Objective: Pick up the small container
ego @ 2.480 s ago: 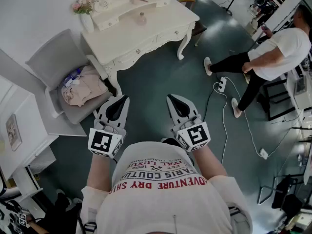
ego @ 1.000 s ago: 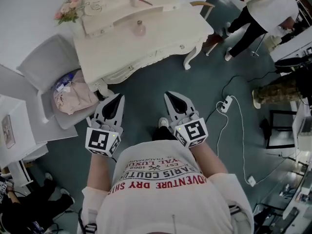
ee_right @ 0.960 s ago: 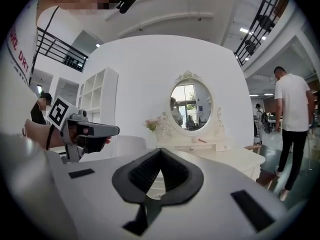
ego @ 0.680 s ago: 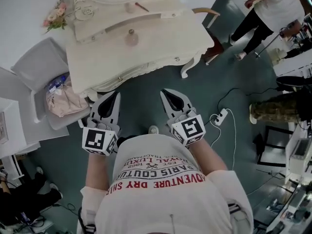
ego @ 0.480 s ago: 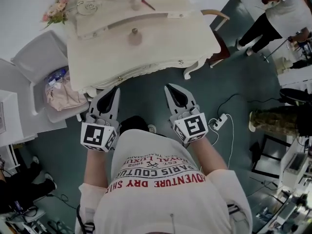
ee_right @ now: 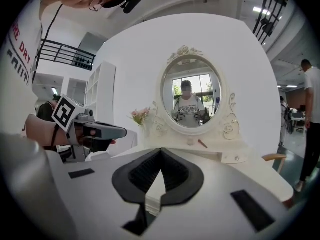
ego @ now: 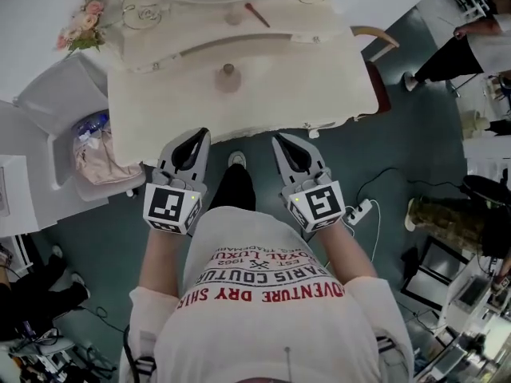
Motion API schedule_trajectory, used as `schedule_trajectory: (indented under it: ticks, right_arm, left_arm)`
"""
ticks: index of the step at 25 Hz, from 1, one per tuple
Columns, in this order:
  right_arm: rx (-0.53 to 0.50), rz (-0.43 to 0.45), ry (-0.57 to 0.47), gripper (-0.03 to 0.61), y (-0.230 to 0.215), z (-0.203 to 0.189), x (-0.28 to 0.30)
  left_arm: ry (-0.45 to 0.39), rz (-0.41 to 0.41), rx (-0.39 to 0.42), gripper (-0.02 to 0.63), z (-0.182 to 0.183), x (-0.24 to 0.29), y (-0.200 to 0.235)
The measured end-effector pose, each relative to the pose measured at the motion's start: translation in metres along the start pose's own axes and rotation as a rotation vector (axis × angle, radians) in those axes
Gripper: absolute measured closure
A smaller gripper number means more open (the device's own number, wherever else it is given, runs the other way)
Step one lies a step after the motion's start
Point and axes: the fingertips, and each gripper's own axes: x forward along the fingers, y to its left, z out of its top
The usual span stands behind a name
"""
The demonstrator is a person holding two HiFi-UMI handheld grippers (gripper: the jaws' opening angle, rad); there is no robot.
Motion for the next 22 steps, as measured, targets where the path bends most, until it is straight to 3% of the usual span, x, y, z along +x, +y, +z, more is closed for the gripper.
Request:
schedule_trajectory:
  ticks: [13, 19, 20, 22]
  right_arm:
    - [-0.013, 0.074, 0.032, 0.58, -0.089, 0.009, 0.147]
    - [0.007, 0.097, 0.063, 0.58, -0.113, -0.005, 0.196]
    - [0.012, 0.098, 0.067, 0.58, -0.116, -0.007, 0.202]
    - [0.019, 0.104, 0.072, 0.58, -0.12, -0.009, 0.211]
  left_arm:
    - [0.022, -0.036, -0.019, 0.606, -0.005, 0.14, 0.084]
    - [0.021, -0.128, -0.008, 0.604, -0.033, 0.175, 0.091]
    - [0.031, -0.139, -0.01, 0.599, -0.04, 0.18, 0.091]
    - [0.06, -0.152, -0.015, 0.501, -0.057, 0.191, 0.092]
